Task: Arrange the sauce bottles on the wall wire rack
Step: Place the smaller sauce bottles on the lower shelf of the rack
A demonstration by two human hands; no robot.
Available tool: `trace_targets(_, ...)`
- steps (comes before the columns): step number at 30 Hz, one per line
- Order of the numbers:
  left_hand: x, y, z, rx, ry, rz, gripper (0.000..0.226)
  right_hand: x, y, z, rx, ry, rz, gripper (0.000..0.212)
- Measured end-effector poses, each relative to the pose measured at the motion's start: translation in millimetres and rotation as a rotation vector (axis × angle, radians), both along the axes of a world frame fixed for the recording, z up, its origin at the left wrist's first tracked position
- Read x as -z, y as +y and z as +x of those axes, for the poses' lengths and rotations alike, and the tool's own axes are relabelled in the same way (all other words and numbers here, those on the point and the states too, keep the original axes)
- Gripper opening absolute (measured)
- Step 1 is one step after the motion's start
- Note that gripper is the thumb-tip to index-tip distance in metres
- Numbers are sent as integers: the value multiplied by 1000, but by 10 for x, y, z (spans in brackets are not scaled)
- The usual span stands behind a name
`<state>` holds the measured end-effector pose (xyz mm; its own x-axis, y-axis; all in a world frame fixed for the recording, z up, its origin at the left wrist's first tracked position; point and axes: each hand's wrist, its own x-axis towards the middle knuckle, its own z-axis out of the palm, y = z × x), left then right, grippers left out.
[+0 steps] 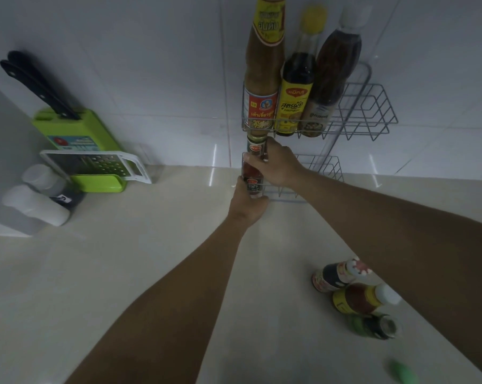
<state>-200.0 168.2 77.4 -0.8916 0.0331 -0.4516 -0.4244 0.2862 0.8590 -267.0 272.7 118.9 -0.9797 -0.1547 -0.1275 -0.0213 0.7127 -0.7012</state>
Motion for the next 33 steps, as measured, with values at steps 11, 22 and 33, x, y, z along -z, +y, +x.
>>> trace_targets(11,195,308,748,284,93,-19,75,-381,621,879,-20,11,94,65)
trace_targets(22,508,803,1416,522,158,55,47,-402,1267,1981,-130,63,432,52)
trace_targets(33,348,897,1457,381,188,42,31,-342,1170,1914,-104,278,396,34)
